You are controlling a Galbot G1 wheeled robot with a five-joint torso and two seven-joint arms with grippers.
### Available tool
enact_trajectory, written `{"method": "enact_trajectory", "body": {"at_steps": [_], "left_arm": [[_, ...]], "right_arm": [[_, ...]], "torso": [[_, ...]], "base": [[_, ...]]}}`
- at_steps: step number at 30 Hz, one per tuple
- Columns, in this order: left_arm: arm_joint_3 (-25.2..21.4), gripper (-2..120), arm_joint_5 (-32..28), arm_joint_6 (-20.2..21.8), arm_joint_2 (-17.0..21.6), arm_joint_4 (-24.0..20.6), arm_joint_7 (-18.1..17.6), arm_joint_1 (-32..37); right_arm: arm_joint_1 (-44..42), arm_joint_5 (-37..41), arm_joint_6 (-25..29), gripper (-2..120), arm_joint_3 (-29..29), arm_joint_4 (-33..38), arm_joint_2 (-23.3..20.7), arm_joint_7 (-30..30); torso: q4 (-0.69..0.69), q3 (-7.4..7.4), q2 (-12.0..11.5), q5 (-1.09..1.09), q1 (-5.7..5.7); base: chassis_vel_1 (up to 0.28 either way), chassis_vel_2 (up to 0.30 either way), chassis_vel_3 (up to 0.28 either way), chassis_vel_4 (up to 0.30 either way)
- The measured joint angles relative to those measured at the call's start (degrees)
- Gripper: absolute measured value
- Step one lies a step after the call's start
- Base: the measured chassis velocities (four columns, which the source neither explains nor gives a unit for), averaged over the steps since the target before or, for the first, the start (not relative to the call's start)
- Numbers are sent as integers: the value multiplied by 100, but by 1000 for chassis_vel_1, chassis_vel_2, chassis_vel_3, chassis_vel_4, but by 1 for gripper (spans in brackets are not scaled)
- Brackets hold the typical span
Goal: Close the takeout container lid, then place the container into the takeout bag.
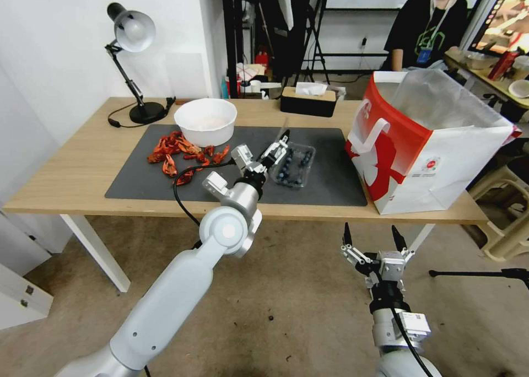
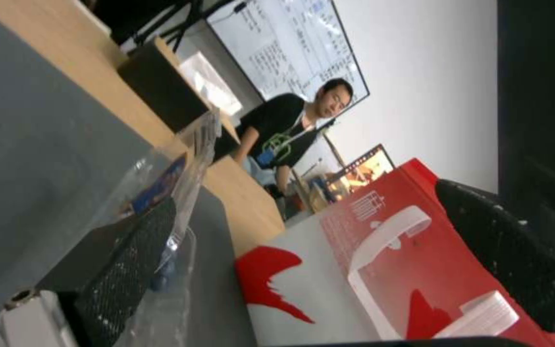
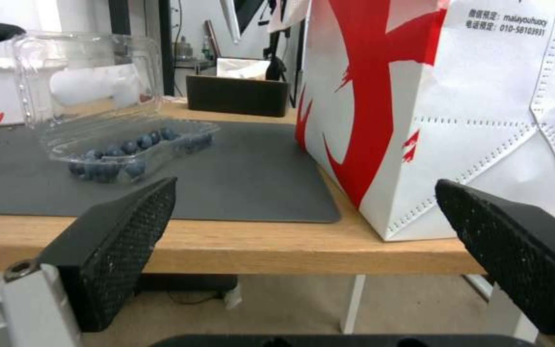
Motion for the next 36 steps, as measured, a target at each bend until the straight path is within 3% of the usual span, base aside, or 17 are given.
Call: {"method": "enact_trajectory", "body": {"at_steps": [15,21,29,33,36], "left_arm": [[66,98,-1432,387,-240,346,-794,-485],[89,91,-1604,424,-349,568,-901,-579],[143,60,-1622,432,-467,879,-979,-687],[157,50,-1623,433,-509,952,-1004,-698],[195,34,-1570,433,-531,1068,-1006,-701]], "right_arm": [[-40,-5,11,100,50,21,-15,-4],[-22,-3,11,100,53,20,-20,-6],[54,71,-26,100,23,-1,-30,-9],[121,176,-67,100,2,-5,-51,-9],[271,447,-187,100,-4,4,-118,-7]], "torso": [[0,0,0,0,0],[0,1,-1,0,0],[0,0,-2,0,1],[-1,0,-2,0,1],[0,0,-1,0,1]], "base": [[0,0,0,0],[0,0,0,0],[0,0,0,0],[0,0,0,0],[0,0,0,0]]}}
